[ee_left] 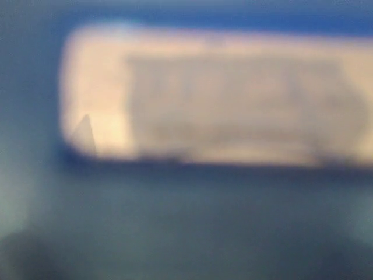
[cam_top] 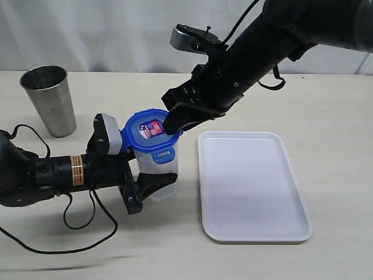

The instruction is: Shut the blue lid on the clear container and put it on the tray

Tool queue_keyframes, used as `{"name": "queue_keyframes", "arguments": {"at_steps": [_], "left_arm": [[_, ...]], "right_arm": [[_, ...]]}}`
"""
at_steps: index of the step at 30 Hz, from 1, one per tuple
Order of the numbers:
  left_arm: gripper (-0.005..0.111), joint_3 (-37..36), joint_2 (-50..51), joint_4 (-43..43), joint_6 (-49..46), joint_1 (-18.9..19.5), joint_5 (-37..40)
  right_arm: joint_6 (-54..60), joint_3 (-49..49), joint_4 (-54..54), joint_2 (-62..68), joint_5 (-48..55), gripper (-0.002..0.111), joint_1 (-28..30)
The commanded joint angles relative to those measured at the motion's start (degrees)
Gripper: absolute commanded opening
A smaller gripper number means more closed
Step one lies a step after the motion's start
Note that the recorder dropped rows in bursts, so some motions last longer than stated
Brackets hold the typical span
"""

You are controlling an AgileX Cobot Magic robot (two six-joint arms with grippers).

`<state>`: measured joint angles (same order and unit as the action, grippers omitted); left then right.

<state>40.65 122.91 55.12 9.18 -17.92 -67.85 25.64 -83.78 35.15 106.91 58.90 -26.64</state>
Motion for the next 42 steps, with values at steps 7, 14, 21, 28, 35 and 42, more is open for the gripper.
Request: {"name": "queue_keyframes", "arguments": {"at_steps": [7, 14, 21, 28, 35, 42], "left_arm": [[0.000, 0.2, 0.1, -0.7, -0.8, -0.1, 0.9], [0.000, 0.2, 0.1, -0.6, -0.8, -0.1, 0.7], [0.000, 0.2, 0.1, -0.4, -0.7, -0.1, 0.7], [0.000, 0.2, 0.1, 0.7, -0.4, -0.1, 0.7], [0.000, 0.2, 0.1, 0.7, -0.4, -0.1, 0.7], [0.000, 0.2, 0.1, 0.6, -0.2, -0.1, 0.7]], "right_arm": [[-1.5, 1.4, -10.8, 5.6, 2.9, 0.025, -4.3], [-4.2, 1.4, -13.6, 5.7, 2.9, 0.023, -4.8], [3.4, 1.4, 0.2, 6.9, 3.3, 0.023, -4.2], [4.3, 1.4, 1.6, 10.1, 4.5, 0.023, -4.0], [5.6, 1.4, -1.8, 8.6, 4.3, 0.051, -4.0], [5.7, 1.4, -7.6, -1.1, 2.2, 0.064, -4.0]]}}
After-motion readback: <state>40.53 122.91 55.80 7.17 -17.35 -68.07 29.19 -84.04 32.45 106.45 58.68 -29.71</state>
